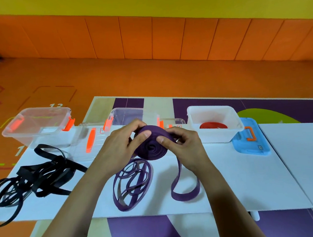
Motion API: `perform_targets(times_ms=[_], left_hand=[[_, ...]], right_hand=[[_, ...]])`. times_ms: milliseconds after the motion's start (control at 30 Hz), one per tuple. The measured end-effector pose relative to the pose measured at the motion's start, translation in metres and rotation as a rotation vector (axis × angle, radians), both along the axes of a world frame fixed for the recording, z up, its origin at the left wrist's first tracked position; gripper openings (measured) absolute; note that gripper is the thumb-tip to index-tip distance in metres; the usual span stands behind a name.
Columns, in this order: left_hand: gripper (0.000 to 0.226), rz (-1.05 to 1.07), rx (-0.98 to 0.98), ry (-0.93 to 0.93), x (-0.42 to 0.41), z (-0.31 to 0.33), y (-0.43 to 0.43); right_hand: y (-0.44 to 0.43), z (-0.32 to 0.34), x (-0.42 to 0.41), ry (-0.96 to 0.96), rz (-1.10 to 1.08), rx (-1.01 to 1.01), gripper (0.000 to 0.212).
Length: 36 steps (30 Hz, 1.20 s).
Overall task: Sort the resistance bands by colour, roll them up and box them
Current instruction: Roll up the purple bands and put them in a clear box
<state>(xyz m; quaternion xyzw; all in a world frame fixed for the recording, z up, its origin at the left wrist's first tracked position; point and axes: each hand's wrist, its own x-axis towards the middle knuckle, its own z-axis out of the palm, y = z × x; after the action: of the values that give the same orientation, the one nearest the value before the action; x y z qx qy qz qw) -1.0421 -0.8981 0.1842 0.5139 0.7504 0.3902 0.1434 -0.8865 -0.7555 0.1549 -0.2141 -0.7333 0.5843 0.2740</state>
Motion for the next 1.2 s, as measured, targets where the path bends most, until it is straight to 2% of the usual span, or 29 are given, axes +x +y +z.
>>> perform_targets(times_ms=[67,233,367,400,467,533,567,633,767,1033,1200], left_hand=[[0.021,0.002,0.039,-0.093,0.003,0.001,0.001],[0.026,0.027,0.073,-0.324,0.013,-0.001,0.002],[0.027,0.041,-0.040,-0.509,0.021,-0.006,0.005],[0.025,0.036,-0.085,-0.466,0.019,-0.005,0.005],[0.021,0.022,-0.145,-0.235,0.012,0.001,0.004],[0.027,-0.011,-0.133,-0.053,0.005,0.008,0.003],[0.031,-0.050,-0.130,-0.006,0.002,0.010,0.004],[0.024,-0.142,-0.159,0.013,0.002,0.013,0.007],[0.009,-0.170,-0.178,-0.082,0.005,0.009,0.008],[0.018,-0.134,0.016,-0.452,0.012,0.000,0.008],[0.018,-0.069,0.066,-0.581,0.018,-0.007,0.011]], right_hand=[[0.001,-0.002,0.002,0.019,0.027,-0.090,0.012],[0.000,-0.008,0.009,0.022,-0.011,-0.204,0.034],[0.005,-0.007,0.013,0.025,-0.084,-0.141,0.023],[0.006,-0.005,0.015,0.027,-0.080,-0.124,0.020],[0.007,-0.001,0.019,0.012,-0.043,-0.100,0.017],[0.008,0.000,0.020,-0.024,0.016,-0.064,0.017],[0.007,0.001,0.020,-0.037,0.040,-0.047,0.017],[0.005,0.002,0.019,-0.040,0.057,-0.035,0.018],[0.005,0.001,0.020,-0.037,0.023,-0.037,0.015],[0.012,-0.015,0.032,0.001,-0.091,-0.169,0.011],[0.008,-0.019,0.024,0.029,-0.149,-0.246,0.017]])
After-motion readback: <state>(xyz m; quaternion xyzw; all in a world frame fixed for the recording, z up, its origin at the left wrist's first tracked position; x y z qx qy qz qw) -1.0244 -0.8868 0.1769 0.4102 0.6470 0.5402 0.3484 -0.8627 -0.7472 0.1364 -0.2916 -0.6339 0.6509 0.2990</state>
